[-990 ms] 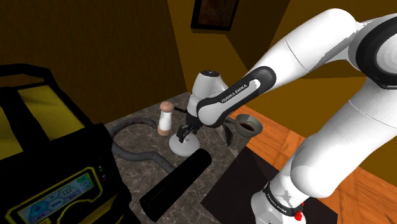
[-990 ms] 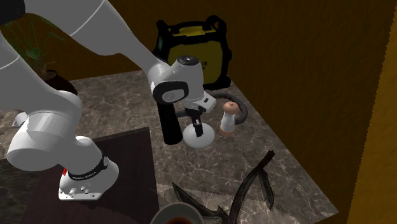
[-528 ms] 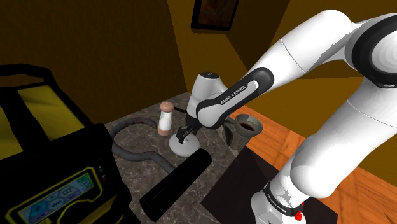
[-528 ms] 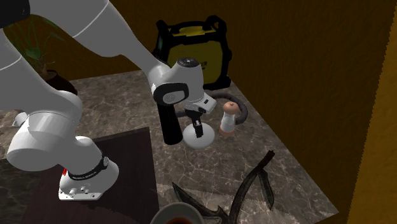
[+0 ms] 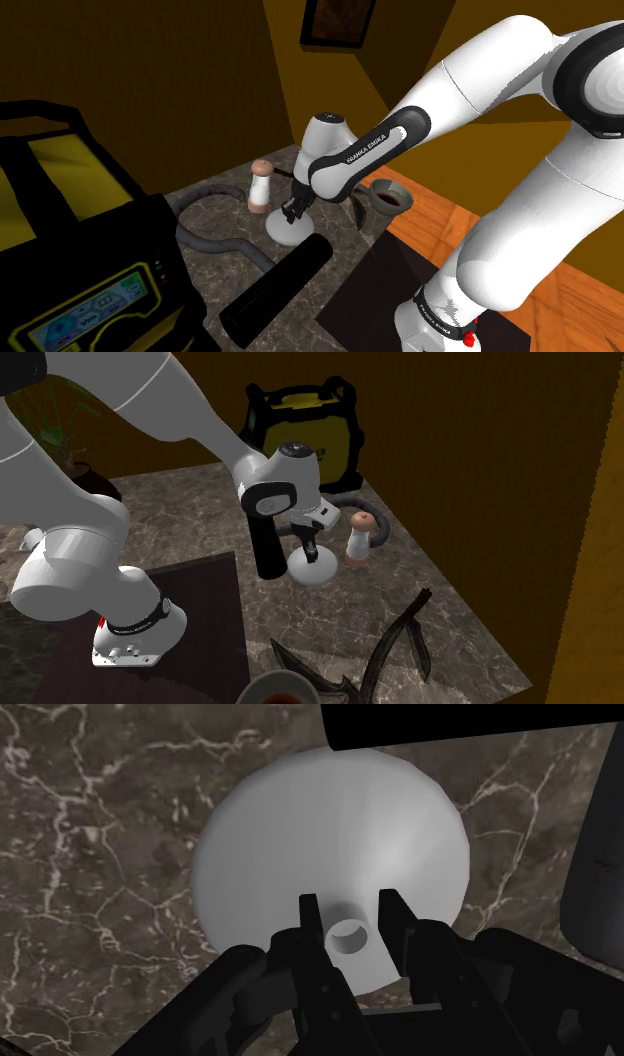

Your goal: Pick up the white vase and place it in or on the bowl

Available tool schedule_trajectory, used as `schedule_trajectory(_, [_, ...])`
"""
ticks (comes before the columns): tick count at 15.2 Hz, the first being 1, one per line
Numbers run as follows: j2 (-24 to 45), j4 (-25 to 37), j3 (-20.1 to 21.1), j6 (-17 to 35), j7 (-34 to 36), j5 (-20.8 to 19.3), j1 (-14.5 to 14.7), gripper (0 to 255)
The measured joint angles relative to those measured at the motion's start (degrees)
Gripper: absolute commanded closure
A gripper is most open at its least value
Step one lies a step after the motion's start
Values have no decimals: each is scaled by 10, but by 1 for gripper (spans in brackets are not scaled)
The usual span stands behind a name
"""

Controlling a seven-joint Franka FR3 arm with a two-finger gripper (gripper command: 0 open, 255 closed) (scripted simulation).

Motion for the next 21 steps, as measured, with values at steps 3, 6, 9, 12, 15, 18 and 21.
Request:
schedule_trajectory(3, [0, 0, 0, 0, 0, 0, 0, 255])
schedule_trajectory(6, [-15, 3, 0, -19, -4, 6, 1, 255])
schedule_trajectory(9, [-40, 6, -1, -47, -9, 13, 3, 255])
schedule_trajectory(12, [-61, 12, -1, -73, -12, 18, 4, 255])
schedule_trajectory(15, [-81, 20, -3, -101, -14, 22, 6, 255])
schedule_trajectory(18, [-102, 26, -5, -128, -19, 26, 6, 255])
schedule_trajectory(21, [-120, 37, -6, -156, -20, 28, 8, 255])
